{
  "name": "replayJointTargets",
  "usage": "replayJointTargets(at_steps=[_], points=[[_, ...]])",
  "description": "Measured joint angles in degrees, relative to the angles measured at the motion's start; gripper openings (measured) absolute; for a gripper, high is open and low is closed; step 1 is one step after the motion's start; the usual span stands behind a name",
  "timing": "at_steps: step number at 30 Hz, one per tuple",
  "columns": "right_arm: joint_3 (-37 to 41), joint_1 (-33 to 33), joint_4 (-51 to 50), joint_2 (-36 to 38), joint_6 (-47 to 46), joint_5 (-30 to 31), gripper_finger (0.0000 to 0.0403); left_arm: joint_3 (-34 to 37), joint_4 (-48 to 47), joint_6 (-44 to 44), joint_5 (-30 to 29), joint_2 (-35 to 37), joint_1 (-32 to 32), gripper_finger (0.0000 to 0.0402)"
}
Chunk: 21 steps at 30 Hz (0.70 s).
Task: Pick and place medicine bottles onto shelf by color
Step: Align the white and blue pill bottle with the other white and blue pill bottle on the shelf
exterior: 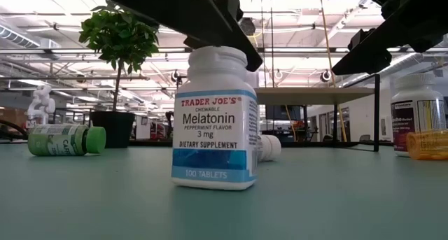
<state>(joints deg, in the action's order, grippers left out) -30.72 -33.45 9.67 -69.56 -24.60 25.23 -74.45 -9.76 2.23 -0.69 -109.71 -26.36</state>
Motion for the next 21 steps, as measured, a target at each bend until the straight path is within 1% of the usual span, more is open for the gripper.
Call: replayJointTargets(at_steps=[4,10,17,21], points=[[0.0,0.0,0.0,0.0,-0.1,0.0,0.0286,0.0,0.3,0.0,0.0,0.4,0.0,0.0264],[0.0,0.0,0.0,0.0,-0.1,0.0,0.0286,0.0,-0.8,-0.4,-2.4,0.8,0.0,0.0264],[0.0,0.0,0.0,0.0,-0.1,0.0,0.0286,0.0,-6.4,-5.9,-2.9,0.8,0.0,0.0264],[0.0,0.0,0.0,0.0,-0.1,0.0,0.0286,0.0,-6.3,-7.3,-2.9,0.8,-0.3,0.0264]])
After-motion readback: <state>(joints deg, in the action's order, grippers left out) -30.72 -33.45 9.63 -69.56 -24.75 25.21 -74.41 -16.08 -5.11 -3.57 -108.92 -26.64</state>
